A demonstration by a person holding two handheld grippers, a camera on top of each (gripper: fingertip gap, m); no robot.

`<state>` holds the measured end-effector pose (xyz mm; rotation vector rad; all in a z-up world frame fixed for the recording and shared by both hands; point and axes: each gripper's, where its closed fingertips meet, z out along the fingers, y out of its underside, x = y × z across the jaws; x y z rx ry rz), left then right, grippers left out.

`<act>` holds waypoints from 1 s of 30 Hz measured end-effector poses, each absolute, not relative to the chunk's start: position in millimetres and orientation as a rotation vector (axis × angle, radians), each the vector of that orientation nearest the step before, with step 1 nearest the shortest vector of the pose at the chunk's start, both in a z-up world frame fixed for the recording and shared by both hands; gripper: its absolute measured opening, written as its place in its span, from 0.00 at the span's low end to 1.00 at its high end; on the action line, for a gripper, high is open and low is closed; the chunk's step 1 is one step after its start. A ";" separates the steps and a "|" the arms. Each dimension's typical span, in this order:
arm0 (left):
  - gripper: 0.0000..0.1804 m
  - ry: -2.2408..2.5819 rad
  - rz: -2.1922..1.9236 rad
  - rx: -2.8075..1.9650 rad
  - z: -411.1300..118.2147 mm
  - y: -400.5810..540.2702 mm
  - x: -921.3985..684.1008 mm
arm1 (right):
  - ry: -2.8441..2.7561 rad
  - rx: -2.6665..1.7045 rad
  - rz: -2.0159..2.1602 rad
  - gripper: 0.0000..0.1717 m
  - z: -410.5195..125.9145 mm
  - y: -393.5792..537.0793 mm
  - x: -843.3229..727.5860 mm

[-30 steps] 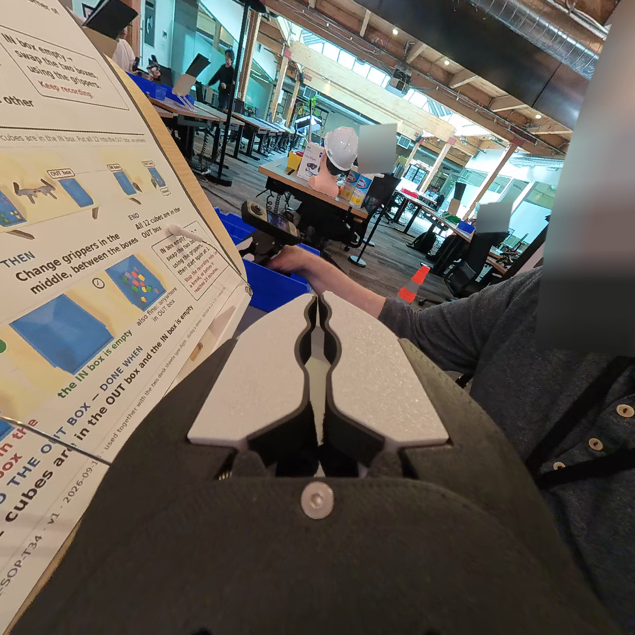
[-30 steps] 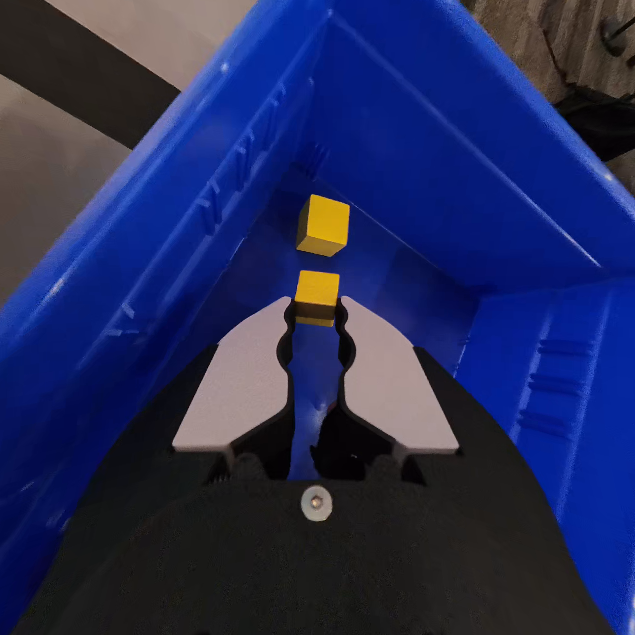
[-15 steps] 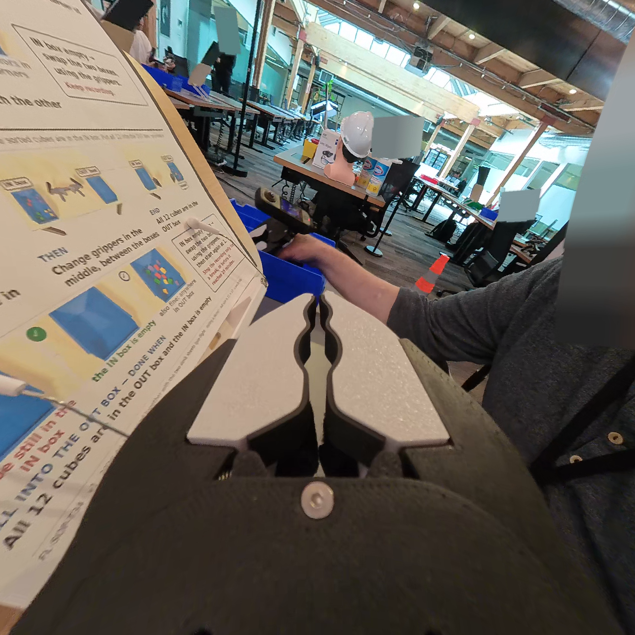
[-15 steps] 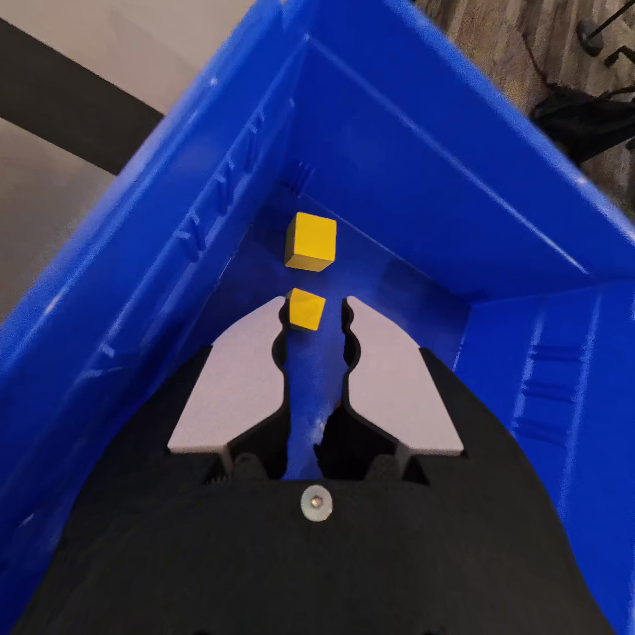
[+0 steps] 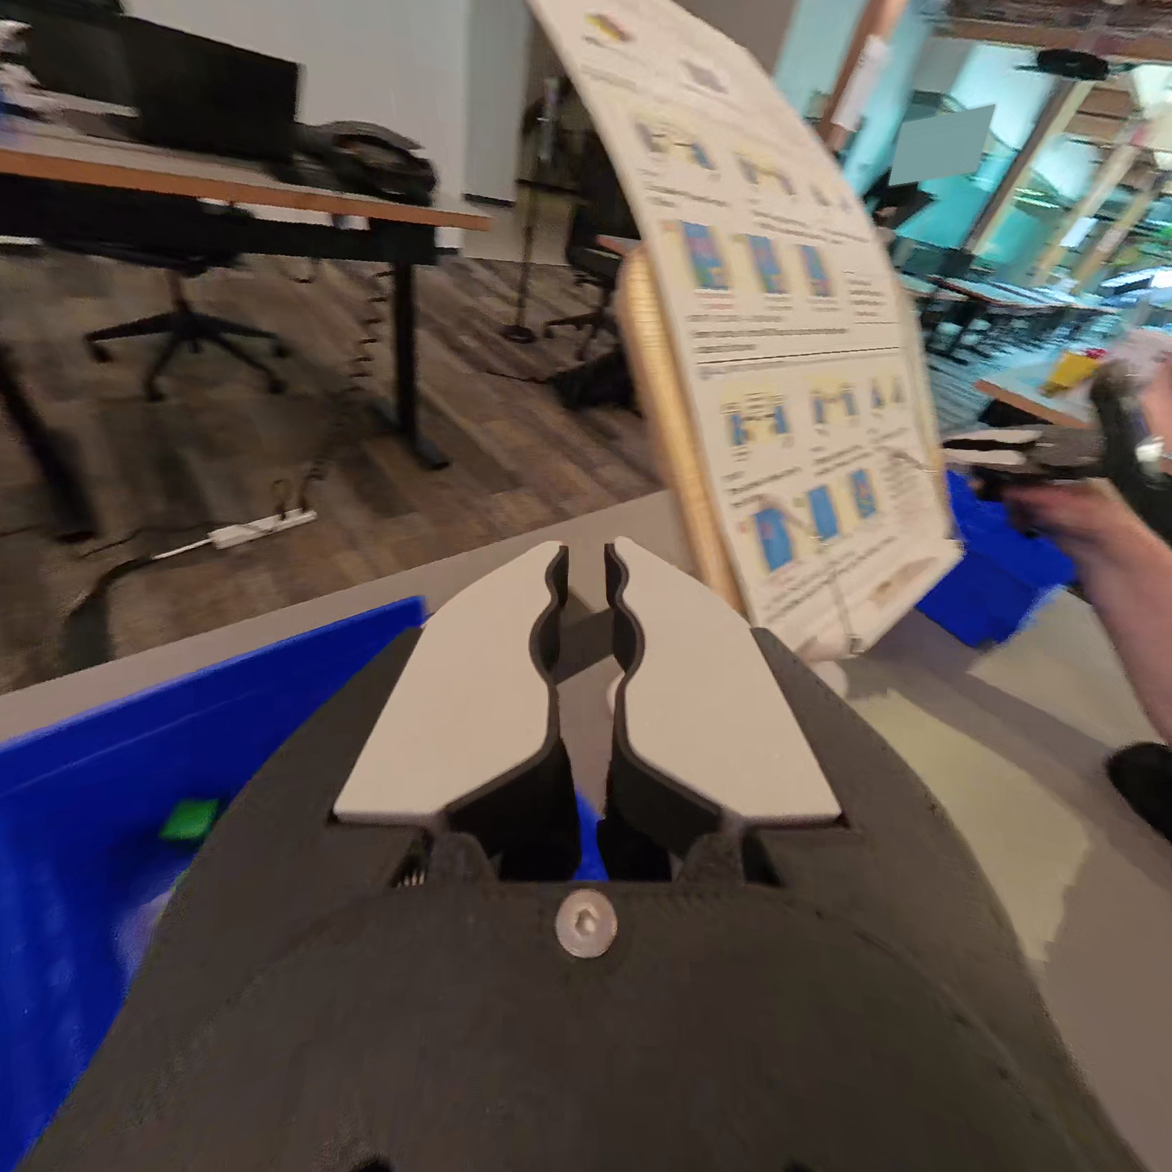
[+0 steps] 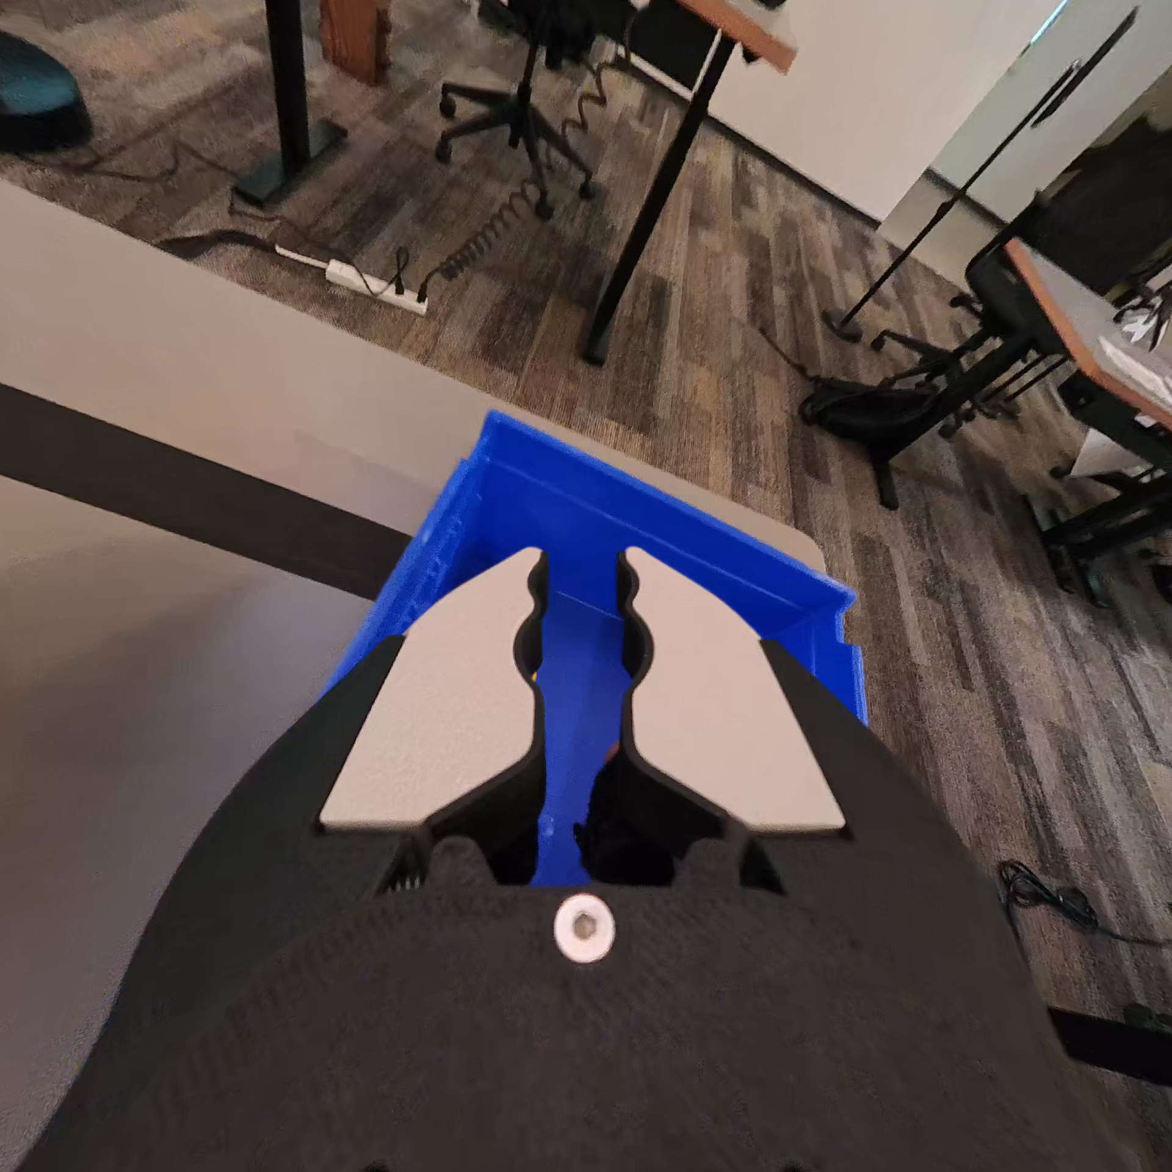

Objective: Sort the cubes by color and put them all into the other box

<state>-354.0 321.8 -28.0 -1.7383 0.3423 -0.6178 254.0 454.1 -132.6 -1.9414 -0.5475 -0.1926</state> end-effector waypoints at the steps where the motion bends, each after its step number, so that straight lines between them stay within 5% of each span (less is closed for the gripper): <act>1: 0.06 0.304 -0.572 -1.752 -33.8 325.0 -372.6 | -0.541 -1.915 -0.186 0.11 -125.8 452.5 249.5; 15: 0.19 0.398 -0.238 -2.294 -194.7 375.4 -392.3 | -0.563 -1.730 -0.114 0.10 -81.3 426.0 177.5; 30: 0.12 0.210 -0.638 -2.445 -248.1 420.2 -381.3 | -0.603 -1.719 -0.100 0.10 -81.5 420.0 150.3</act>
